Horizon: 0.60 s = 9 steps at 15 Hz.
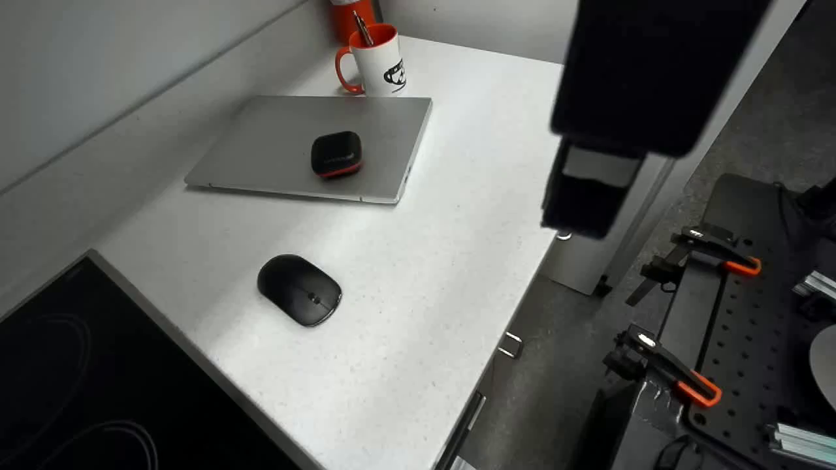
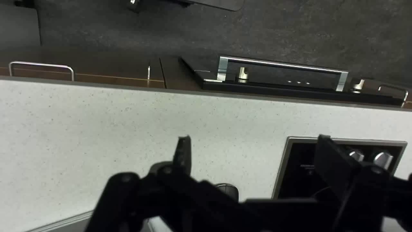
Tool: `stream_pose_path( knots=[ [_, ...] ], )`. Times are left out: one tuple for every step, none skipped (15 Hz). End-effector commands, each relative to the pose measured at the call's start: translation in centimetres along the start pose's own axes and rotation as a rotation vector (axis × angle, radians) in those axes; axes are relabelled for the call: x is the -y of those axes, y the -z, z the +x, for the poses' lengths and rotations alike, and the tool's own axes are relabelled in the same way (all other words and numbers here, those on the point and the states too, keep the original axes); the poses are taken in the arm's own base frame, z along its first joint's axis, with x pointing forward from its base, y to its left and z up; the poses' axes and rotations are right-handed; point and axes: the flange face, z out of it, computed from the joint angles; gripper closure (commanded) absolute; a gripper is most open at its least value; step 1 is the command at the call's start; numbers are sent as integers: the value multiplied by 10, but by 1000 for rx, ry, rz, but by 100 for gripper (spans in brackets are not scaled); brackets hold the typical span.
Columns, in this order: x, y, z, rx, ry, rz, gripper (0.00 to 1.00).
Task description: Remove the black pen from the white mug
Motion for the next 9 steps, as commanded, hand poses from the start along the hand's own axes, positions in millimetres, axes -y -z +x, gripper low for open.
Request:
stream_pose_path(
  knots=[
    [0, 0, 0, 2, 0, 0, 0],
    [0, 0, 0, 2, 0, 0, 0],
    [0, 0, 0, 2, 0, 0, 0],
    [-8, -2, 5, -16, -18, -16, 0],
    [-18, -3, 9, -35, -33, -47, 0],
    [-37, -5, 17, -56, -57, -77, 0],
    [-55, -5, 24, -87, -90, -105, 0],
    [-72, -4, 32, -118, -98, -128, 0],
    [-91, -2, 41, -170, -117, -154, 0]
  ],
)
